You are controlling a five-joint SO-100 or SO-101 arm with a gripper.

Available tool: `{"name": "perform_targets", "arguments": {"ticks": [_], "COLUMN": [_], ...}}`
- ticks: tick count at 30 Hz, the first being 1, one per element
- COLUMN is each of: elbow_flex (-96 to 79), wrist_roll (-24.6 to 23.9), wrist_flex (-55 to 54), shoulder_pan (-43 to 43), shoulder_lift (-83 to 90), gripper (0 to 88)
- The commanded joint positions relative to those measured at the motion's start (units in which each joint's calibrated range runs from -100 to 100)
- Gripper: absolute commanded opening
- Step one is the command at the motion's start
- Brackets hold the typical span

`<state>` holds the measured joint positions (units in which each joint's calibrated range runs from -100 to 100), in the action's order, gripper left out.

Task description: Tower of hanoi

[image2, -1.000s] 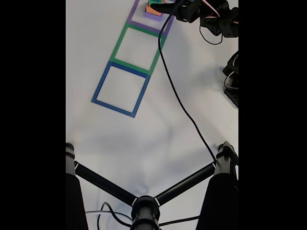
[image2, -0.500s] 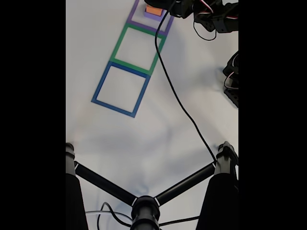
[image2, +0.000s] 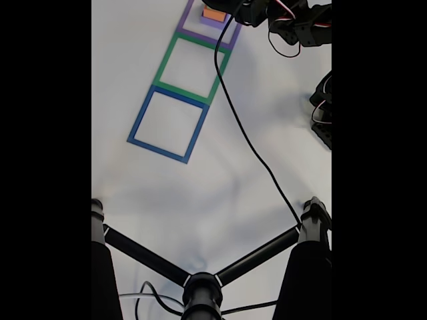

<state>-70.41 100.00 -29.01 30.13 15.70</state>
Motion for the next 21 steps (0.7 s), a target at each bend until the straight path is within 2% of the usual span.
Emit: {"name": "perform_targets", "arguments": {"ticks": [1,21], "elbow_flex": [1.5,0.9], "wrist_roll": [0.0,0.0], "wrist_flex": [-2.0,-3.5], "shoulder_pan": [-1.0,-1.5], "shoulder_lift": [0.6,-1.1], "gripper": [25.0,17.3]}}
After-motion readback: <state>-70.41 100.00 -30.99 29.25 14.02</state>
